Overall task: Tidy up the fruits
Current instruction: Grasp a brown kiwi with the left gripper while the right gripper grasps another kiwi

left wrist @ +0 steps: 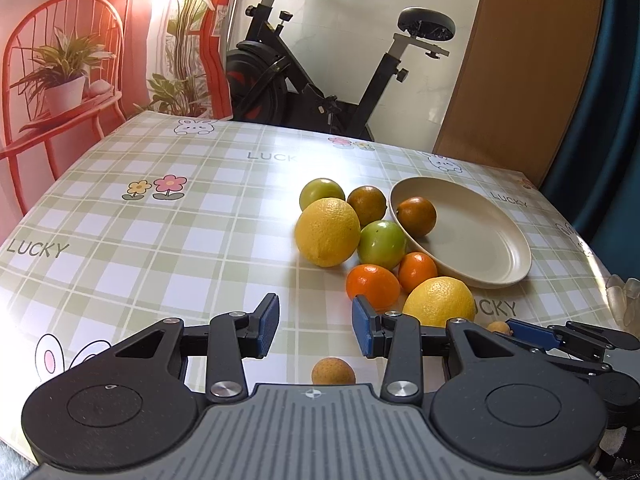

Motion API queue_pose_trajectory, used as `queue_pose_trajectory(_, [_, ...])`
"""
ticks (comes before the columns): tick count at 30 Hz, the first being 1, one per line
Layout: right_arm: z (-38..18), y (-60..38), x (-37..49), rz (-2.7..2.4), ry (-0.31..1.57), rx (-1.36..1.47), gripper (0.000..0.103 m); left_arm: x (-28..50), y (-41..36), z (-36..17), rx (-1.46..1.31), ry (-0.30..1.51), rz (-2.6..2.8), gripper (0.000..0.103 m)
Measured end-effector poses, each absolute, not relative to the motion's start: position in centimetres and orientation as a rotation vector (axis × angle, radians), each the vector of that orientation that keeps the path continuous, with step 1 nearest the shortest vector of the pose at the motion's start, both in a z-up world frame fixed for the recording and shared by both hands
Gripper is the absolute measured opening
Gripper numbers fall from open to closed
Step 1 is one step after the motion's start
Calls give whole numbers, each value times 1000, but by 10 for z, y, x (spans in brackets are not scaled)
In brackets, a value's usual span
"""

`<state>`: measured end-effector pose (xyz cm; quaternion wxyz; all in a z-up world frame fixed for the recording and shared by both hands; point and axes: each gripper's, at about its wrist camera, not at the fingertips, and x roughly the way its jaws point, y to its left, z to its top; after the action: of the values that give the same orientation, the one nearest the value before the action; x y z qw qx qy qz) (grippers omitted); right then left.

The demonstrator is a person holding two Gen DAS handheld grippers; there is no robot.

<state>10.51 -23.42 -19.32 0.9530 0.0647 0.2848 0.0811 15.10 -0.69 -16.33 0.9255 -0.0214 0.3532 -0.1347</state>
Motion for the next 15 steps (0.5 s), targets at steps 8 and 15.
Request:
queue_pose_trajectory(8, [-195, -237, 106, 162, 587, 144, 29, 150, -13, -175, 1, 815, -291, 42])
queue_pose_trajectory(15, [-195, -238, 106, 158, 589, 150, 29, 149, -15, -180, 22, 855, -304, 43])
